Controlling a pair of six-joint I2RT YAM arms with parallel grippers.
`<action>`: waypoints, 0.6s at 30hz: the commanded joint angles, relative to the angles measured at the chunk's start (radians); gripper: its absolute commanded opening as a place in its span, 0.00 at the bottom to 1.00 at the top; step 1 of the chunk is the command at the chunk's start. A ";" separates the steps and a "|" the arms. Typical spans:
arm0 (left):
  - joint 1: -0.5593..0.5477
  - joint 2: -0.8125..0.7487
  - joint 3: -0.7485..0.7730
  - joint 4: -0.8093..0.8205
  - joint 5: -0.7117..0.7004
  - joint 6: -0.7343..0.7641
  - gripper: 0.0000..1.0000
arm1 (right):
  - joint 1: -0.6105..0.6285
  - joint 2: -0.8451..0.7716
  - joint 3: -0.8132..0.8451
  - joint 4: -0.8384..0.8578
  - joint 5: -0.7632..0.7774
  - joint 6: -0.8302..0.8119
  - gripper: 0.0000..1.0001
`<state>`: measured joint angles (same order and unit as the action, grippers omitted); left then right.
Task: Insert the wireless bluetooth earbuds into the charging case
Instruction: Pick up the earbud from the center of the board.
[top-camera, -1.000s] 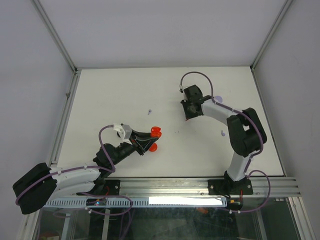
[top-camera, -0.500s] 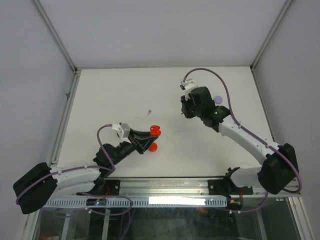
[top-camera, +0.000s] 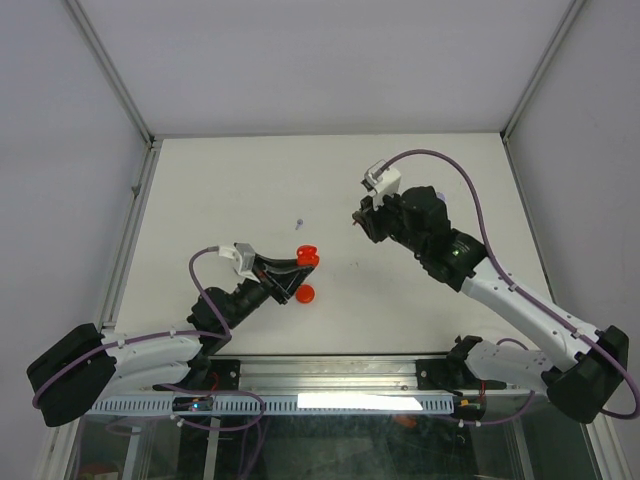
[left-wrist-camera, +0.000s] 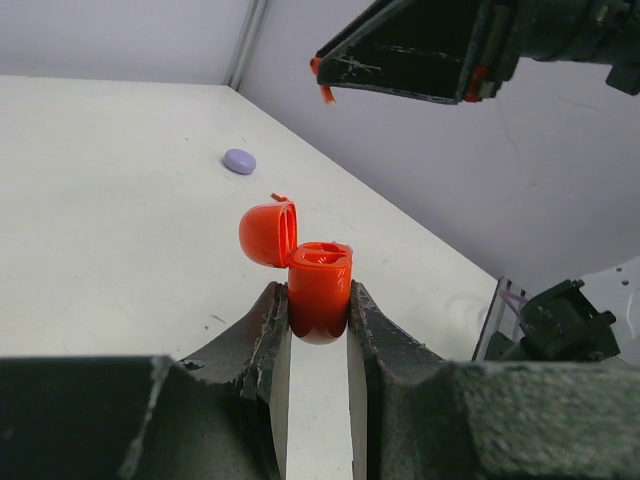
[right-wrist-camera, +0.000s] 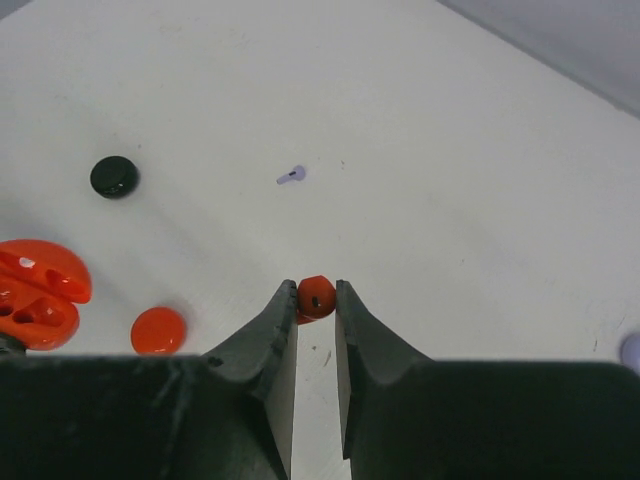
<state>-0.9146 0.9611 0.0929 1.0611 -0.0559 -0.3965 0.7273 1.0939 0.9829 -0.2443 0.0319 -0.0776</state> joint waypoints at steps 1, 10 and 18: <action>0.006 -0.001 0.017 0.103 -0.061 -0.059 0.00 | 0.023 -0.054 -0.007 0.125 -0.052 -0.077 0.09; 0.031 0.045 0.007 0.207 0.050 -0.075 0.00 | 0.122 -0.091 -0.033 0.193 -0.109 -0.174 0.09; 0.034 0.057 0.004 0.288 0.175 -0.027 0.00 | 0.192 -0.143 -0.110 0.267 -0.206 -0.274 0.09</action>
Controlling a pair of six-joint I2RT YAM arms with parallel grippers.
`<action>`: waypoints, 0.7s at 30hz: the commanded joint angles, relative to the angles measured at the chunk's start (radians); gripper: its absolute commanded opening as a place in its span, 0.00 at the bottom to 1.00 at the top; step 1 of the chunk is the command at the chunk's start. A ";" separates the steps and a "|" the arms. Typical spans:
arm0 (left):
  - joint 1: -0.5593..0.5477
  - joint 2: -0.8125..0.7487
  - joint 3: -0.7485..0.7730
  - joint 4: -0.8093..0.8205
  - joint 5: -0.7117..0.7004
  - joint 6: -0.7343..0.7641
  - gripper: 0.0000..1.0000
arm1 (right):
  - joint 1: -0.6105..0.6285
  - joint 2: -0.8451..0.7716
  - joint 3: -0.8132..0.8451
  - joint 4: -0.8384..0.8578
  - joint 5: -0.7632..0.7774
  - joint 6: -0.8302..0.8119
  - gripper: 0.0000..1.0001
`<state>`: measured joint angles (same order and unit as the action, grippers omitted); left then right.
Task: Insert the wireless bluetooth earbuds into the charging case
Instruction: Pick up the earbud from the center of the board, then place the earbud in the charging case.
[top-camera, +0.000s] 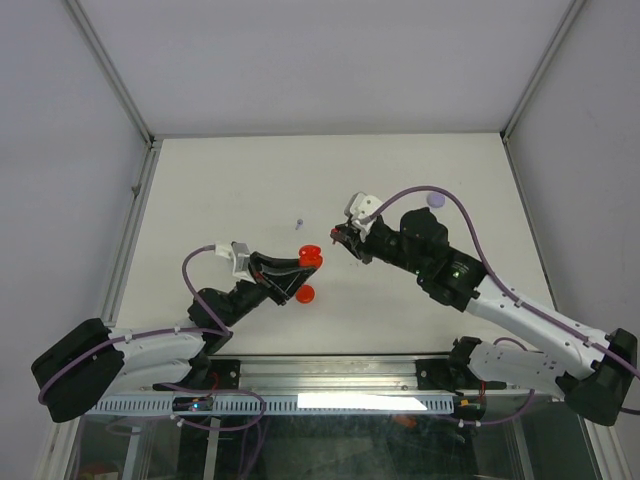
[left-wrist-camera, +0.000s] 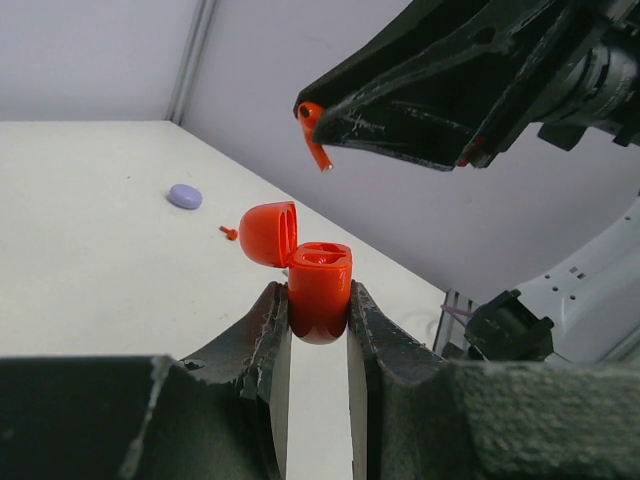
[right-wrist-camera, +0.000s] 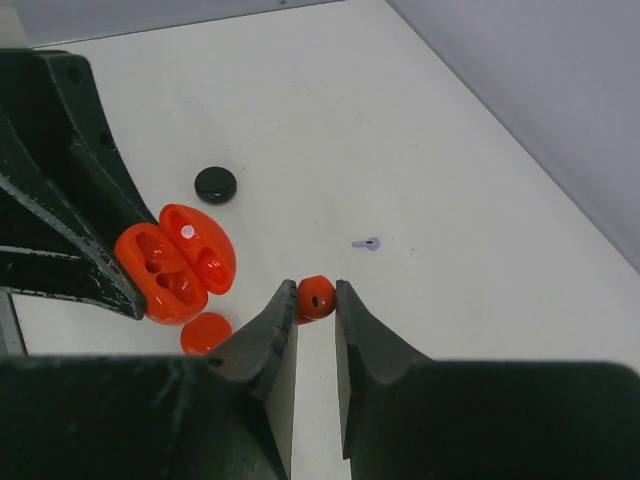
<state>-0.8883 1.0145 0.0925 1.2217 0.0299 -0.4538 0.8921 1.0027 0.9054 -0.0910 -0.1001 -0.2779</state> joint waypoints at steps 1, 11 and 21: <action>0.007 0.005 0.006 0.135 0.103 0.036 0.00 | 0.034 -0.065 -0.046 0.132 -0.087 -0.084 0.09; 0.008 0.019 0.043 0.131 0.227 0.097 0.00 | 0.078 -0.162 -0.163 0.282 -0.182 -0.179 0.08; 0.008 0.058 0.070 0.166 0.275 0.074 0.00 | 0.119 -0.190 -0.241 0.371 -0.200 -0.260 0.06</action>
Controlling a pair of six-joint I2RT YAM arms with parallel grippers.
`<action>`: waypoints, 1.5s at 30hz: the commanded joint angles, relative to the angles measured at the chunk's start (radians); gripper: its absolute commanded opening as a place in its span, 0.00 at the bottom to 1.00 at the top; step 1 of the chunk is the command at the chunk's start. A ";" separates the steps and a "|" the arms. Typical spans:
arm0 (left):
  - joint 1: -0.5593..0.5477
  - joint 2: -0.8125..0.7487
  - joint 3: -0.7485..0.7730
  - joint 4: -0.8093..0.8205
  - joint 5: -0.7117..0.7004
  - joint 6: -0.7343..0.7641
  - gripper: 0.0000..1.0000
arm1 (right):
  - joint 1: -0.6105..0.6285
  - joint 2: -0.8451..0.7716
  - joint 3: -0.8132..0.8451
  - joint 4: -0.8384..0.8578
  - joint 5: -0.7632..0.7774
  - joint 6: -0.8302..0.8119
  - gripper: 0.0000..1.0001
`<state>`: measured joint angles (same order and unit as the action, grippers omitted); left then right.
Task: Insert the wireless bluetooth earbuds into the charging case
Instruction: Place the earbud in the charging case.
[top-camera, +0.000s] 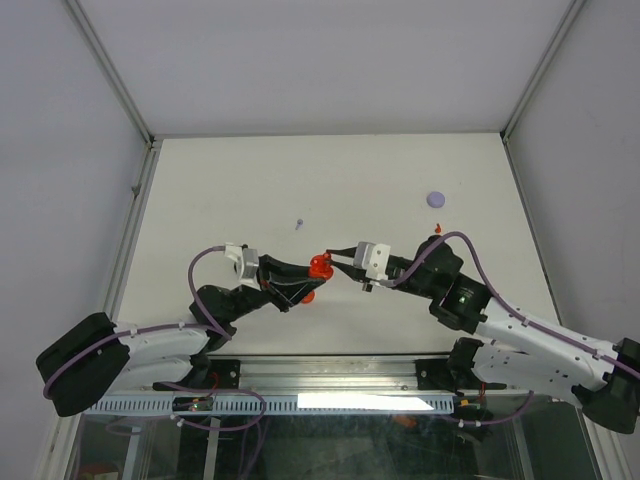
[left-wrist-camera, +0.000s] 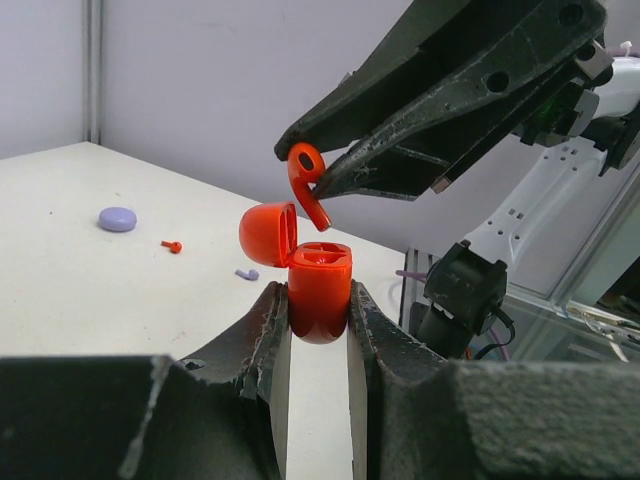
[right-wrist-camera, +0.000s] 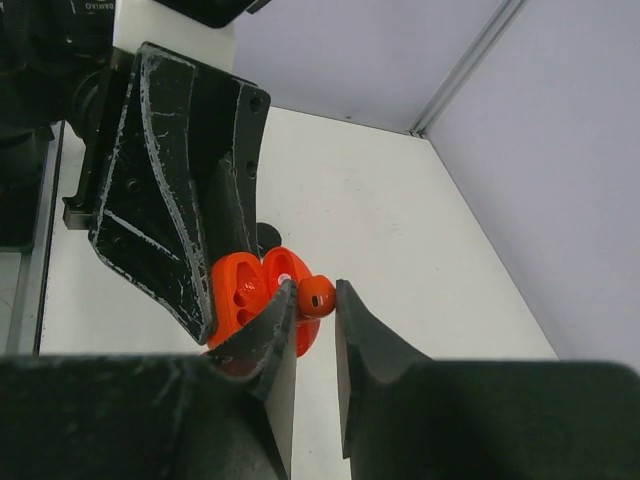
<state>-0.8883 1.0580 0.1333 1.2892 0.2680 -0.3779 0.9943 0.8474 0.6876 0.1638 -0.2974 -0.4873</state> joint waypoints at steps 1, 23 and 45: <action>0.007 0.017 0.029 0.100 0.036 -0.005 0.00 | 0.020 -0.040 -0.026 0.120 -0.001 -0.057 0.06; 0.008 0.084 0.040 0.229 0.030 -0.101 0.00 | 0.078 -0.054 -0.087 0.173 0.090 -0.155 0.04; 0.008 0.118 0.051 0.283 0.017 -0.143 0.00 | 0.101 -0.050 -0.106 0.208 0.109 -0.155 0.03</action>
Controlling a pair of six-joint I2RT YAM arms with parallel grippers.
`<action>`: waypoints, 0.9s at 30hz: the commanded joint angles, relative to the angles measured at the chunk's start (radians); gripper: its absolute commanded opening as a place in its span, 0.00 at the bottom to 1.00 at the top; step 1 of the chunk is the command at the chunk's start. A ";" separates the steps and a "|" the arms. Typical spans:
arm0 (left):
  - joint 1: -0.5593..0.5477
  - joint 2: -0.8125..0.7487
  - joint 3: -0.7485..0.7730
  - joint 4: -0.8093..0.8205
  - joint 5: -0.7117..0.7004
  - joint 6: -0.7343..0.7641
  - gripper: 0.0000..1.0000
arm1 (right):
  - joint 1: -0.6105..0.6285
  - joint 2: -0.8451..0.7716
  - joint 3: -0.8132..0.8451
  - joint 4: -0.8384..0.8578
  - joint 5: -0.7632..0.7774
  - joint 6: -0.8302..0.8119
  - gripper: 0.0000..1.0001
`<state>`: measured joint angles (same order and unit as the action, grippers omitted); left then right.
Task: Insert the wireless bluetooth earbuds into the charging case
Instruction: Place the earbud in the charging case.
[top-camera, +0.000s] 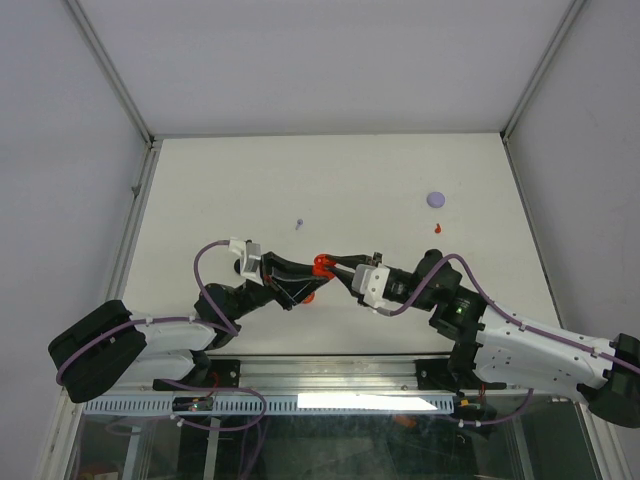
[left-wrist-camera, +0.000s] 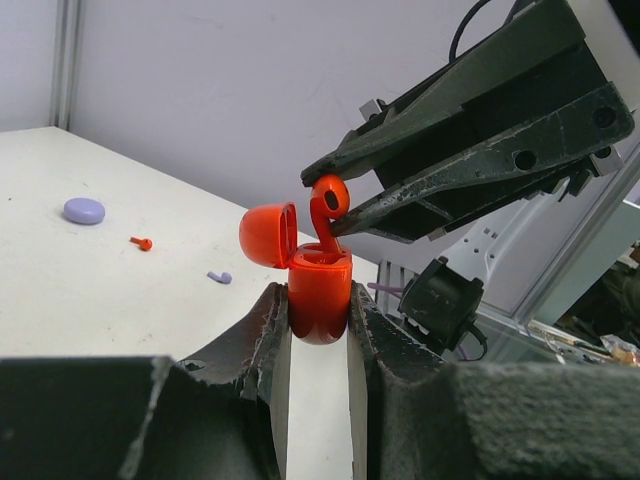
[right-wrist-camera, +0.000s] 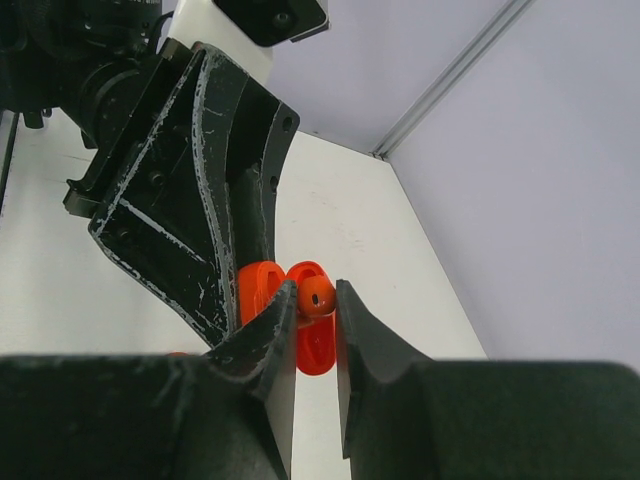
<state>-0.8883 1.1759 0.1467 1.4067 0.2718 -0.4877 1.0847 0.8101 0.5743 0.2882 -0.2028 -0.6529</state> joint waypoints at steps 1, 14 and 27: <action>0.007 -0.001 0.037 0.166 0.008 -0.036 0.00 | 0.013 -0.011 0.006 0.084 0.014 0.012 0.03; 0.007 -0.010 0.030 0.206 -0.098 -0.062 0.00 | 0.015 -0.022 -0.007 0.086 -0.010 0.060 0.04; 0.008 -0.017 0.024 0.247 -0.066 -0.013 0.00 | 0.015 -0.005 -0.002 0.038 -0.001 0.147 0.10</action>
<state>-0.8883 1.1759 0.1493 1.4227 0.2192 -0.5228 1.0901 0.8078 0.5663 0.3210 -0.1822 -0.5732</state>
